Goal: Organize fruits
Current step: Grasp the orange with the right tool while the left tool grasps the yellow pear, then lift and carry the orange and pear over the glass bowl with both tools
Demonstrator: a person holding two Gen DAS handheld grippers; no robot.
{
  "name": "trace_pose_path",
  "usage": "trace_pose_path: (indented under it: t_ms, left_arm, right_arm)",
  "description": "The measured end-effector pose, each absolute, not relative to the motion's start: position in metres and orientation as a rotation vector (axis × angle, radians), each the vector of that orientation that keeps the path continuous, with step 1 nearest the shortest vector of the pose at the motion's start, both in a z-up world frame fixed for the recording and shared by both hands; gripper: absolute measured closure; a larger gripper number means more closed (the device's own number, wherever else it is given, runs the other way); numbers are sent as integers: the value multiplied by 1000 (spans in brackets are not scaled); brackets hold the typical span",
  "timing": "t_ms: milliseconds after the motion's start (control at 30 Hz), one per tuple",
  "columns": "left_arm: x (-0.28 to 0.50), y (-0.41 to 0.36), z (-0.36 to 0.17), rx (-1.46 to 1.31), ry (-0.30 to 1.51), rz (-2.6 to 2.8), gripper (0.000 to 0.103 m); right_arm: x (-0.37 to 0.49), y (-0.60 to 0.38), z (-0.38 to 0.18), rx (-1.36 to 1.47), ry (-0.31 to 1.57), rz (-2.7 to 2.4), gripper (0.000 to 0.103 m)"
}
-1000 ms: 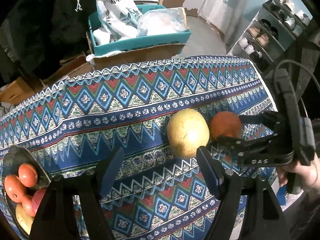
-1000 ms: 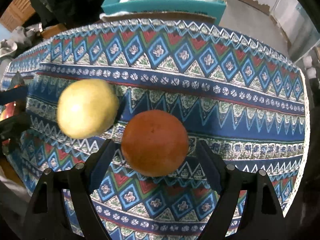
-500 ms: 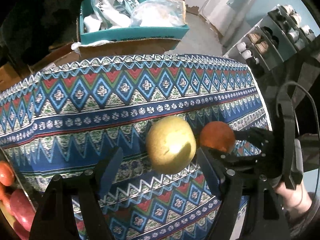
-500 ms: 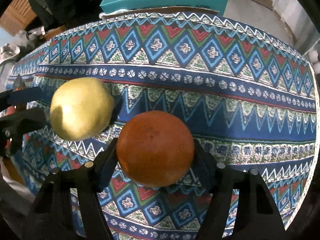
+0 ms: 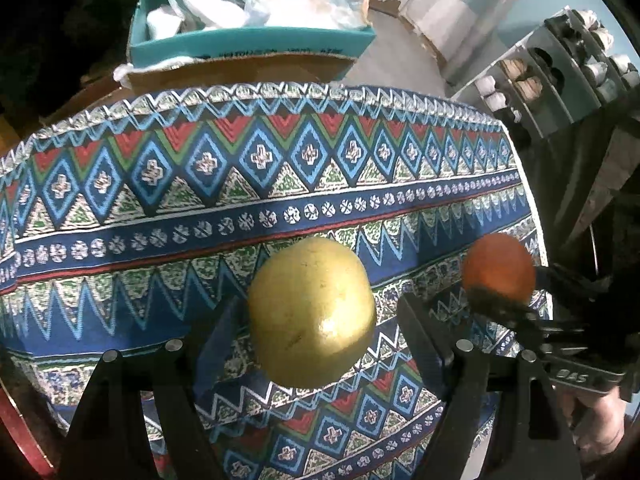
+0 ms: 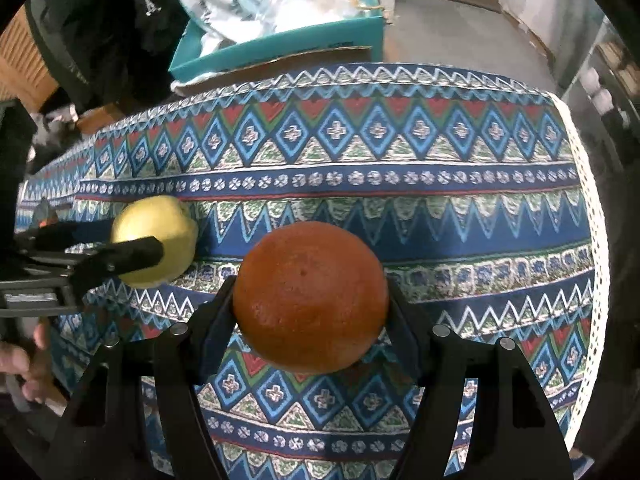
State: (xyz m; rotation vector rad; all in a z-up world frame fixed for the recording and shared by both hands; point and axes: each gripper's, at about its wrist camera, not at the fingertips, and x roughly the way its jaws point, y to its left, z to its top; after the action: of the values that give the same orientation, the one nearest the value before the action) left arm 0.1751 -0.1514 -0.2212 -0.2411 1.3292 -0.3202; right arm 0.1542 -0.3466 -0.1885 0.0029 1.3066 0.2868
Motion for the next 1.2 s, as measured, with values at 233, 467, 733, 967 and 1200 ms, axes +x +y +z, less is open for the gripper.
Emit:
trace_pose_path:
  t_ms: [233, 467, 733, 967, 1200]
  left_arm:
    - [175, -165, -240, -190, 1349, -325, 22]
    - [170, -174, -240, -86, 1333, -330, 34]
    - [156, -153, -234, -106, 1329, -302, 34]
    - [138, -138, -216, -87, 1290, -295, 34]
    - [127, -135, -185, -115, 1231, -298, 34]
  right_arm:
    - [150, -355, -183, 8, 1315, 280, 34]
    - [157, -340, -190, -1, 1314, 290, 33]
    - [154, -332, -178, -20, 1279, 302, 33]
    - [151, -323, -160, -24, 1239, 314, 33]
    - [145, -312, -137, -35, 1197, 336, 34]
